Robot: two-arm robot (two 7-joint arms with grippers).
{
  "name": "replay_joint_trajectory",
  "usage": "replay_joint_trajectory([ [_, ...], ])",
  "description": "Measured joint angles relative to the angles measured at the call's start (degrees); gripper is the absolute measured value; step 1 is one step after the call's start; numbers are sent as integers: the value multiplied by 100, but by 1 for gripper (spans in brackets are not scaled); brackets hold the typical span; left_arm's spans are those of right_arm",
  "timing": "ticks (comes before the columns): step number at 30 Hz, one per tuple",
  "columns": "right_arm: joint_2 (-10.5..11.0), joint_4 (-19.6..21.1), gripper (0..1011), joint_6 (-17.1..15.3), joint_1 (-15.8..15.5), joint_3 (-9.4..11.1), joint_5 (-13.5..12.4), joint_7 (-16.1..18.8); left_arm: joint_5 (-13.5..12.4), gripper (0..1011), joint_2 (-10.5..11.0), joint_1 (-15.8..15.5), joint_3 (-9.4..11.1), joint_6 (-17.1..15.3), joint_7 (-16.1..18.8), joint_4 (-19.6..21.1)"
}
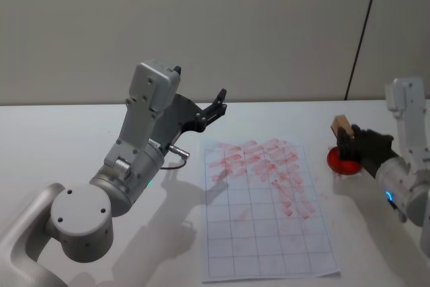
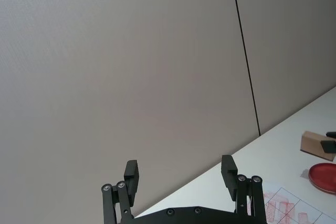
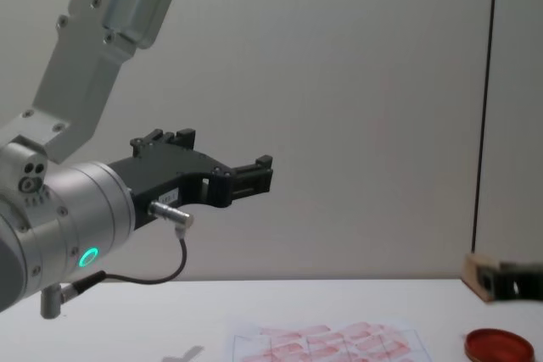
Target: Use the one hand to pick up the stamp and affix it onto the A4 paper.
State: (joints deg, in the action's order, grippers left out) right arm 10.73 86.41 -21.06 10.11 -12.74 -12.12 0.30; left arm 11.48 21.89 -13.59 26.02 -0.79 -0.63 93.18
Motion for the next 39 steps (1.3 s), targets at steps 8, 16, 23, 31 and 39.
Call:
replay_joint_trajectory([
  [8,-53,593,214,-235,-86,-100,-10,116,0,1001,0,0,0,0,0,0],
  [16,-179,959,214,-701,-144,-283,124,206,0,1001,0,0,0,0,0,0],
  [23,-284,1018,214,-1057,-159,-423,262,268,0,1001,0,0,0,0,0,0],
  [31,-390,975,214,-1459,-185,-590,430,405,0,1001,0,0,0,0,0,0],
  [39,-437,891,214,-1672,-243,-705,544,526,0,1001,0,0,0,0,0,0],
])
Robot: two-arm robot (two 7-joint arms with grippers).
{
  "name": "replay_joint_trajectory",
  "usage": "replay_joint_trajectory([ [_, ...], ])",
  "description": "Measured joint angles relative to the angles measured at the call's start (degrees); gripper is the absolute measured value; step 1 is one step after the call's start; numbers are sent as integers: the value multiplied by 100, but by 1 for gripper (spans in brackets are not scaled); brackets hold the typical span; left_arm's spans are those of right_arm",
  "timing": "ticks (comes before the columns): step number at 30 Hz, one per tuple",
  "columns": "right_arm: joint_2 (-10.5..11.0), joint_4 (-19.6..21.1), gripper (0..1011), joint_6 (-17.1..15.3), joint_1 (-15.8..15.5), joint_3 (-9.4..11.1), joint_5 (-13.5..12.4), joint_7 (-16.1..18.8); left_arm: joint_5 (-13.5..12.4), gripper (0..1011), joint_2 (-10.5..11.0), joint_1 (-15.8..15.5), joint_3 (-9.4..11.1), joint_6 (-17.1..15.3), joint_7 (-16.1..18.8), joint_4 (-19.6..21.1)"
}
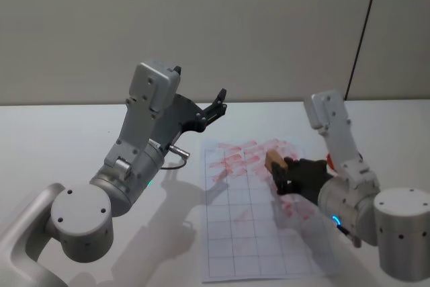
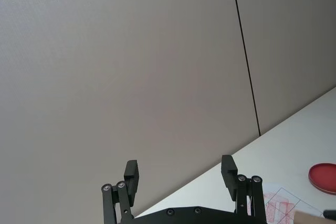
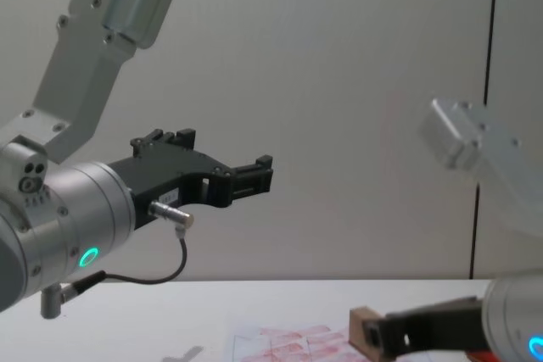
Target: Use the one hand to pick up the stamp and affix it onto the A4 paper.
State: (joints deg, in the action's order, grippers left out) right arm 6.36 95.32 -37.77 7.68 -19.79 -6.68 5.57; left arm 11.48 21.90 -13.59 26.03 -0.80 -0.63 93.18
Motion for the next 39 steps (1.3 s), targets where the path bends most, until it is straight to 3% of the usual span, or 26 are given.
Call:
replay_joint_trajectory([
  [12,-30,-249,214,-73,-66,-88,80,193,0,1001,0,0,0,0,0,0],
  [39,-40,-701,214,178,-68,-71,76,428,0,1001,0,0,0,0,0,0],
])
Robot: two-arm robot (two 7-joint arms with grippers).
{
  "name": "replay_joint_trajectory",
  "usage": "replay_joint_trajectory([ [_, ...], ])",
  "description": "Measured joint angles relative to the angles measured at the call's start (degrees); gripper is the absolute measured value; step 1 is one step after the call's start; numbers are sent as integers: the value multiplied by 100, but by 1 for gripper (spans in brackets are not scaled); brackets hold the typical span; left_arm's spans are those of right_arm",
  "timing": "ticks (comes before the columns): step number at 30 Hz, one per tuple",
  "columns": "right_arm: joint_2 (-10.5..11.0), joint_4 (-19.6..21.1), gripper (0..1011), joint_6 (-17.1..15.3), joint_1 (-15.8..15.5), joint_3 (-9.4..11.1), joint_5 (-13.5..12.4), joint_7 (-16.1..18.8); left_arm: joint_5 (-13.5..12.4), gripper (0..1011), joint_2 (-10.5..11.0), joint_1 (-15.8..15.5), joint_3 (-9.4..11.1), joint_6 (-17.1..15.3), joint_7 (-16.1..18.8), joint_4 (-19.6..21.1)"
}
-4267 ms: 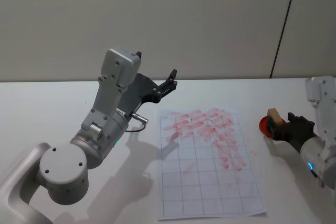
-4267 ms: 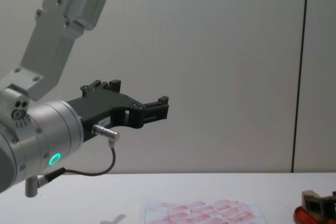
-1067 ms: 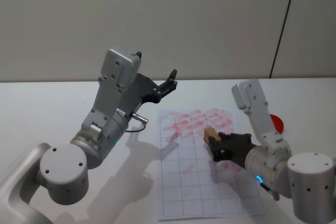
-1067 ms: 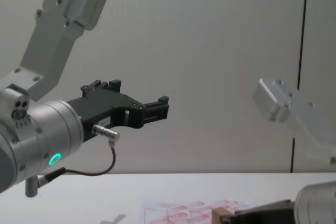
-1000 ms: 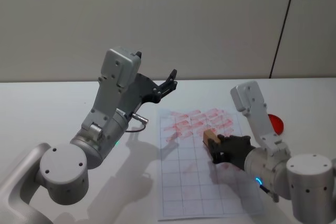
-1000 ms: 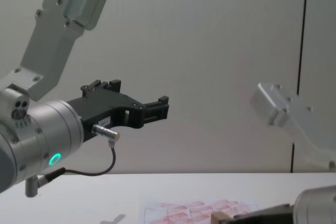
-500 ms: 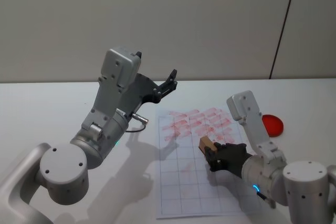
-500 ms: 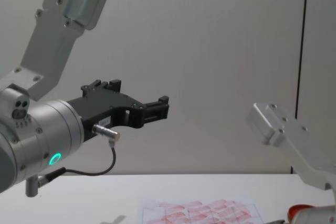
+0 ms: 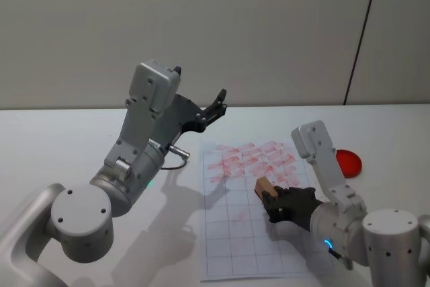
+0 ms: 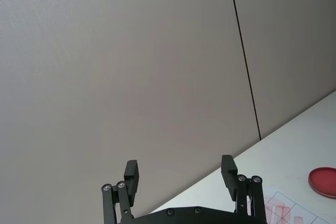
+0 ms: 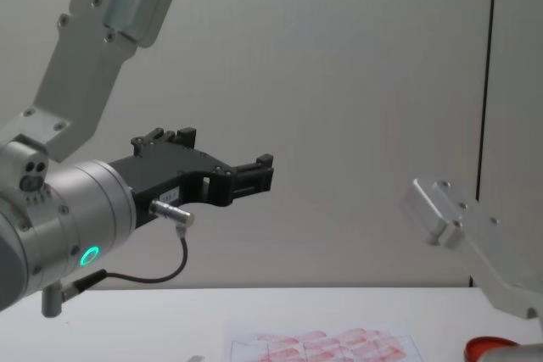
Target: Use the one hand to pick up the stamp and affix it onto the A4 paper.
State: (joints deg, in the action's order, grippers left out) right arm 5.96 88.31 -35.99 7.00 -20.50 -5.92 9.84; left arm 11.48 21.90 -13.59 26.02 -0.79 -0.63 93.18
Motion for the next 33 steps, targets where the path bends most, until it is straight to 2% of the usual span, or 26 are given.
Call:
replay_joint_trajectory([
  [9,-3,-5,214,60,-6,12,-23,11,0,1001,0,0,0,0,0,0],
  [15,-1,144,214,121,-27,28,-59,-22,0,1001,0,0,0,0,0,0],
  [24,3,652,214,253,17,135,-191,-153,0,1001,0,0,0,0,0,0],
  [33,28,1138,214,273,78,365,-420,-512,0,1001,0,0,0,0,0,0],
])
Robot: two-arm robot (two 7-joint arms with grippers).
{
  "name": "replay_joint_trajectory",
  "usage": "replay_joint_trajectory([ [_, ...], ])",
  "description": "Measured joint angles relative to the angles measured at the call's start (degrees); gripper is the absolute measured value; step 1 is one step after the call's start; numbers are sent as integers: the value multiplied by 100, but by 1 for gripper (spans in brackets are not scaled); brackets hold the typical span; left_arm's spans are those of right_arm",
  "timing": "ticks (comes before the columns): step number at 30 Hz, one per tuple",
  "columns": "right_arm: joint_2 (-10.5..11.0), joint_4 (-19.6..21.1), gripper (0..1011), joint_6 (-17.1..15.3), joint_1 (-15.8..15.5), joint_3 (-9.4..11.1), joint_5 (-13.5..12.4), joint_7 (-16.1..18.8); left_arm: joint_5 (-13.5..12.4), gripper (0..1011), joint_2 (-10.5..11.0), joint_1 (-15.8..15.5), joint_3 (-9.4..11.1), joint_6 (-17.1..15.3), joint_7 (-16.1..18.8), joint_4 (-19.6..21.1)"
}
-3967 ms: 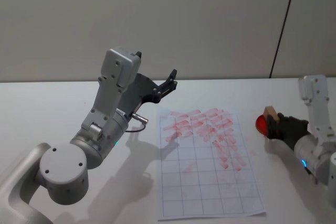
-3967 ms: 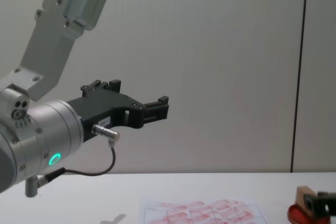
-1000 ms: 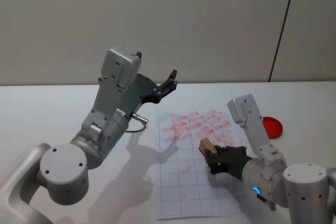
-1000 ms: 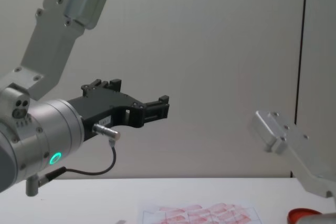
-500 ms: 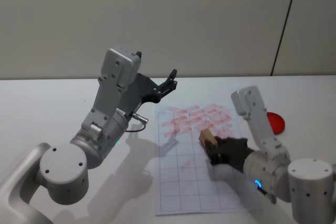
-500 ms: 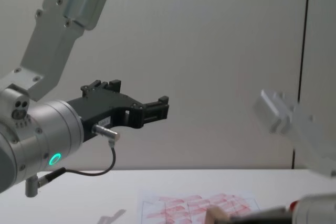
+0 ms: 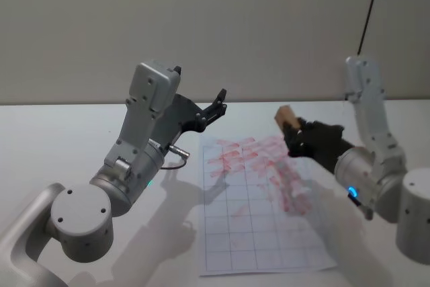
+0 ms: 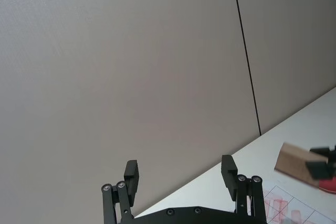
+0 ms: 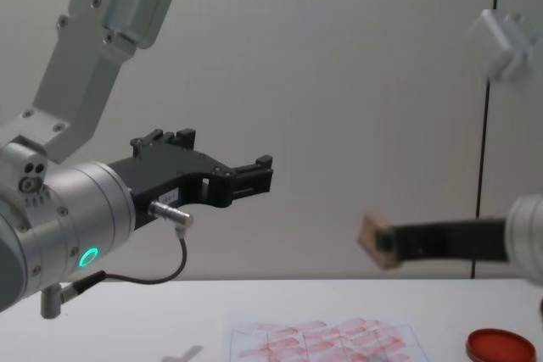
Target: Use the one hand to pick up the stamp and affix it onto the A4 paper.
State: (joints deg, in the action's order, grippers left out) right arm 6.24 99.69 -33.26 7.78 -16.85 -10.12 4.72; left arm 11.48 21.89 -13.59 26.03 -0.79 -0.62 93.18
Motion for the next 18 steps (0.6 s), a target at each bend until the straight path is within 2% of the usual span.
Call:
replay_joint_trajectory([
  [11,169,129,214,-186,-2,358,-229,-515,0,1001,0,0,0,0,0,0],
  [18,307,-151,214,-200,-21,592,-303,-740,0,1001,0,0,0,0,0,0],
])
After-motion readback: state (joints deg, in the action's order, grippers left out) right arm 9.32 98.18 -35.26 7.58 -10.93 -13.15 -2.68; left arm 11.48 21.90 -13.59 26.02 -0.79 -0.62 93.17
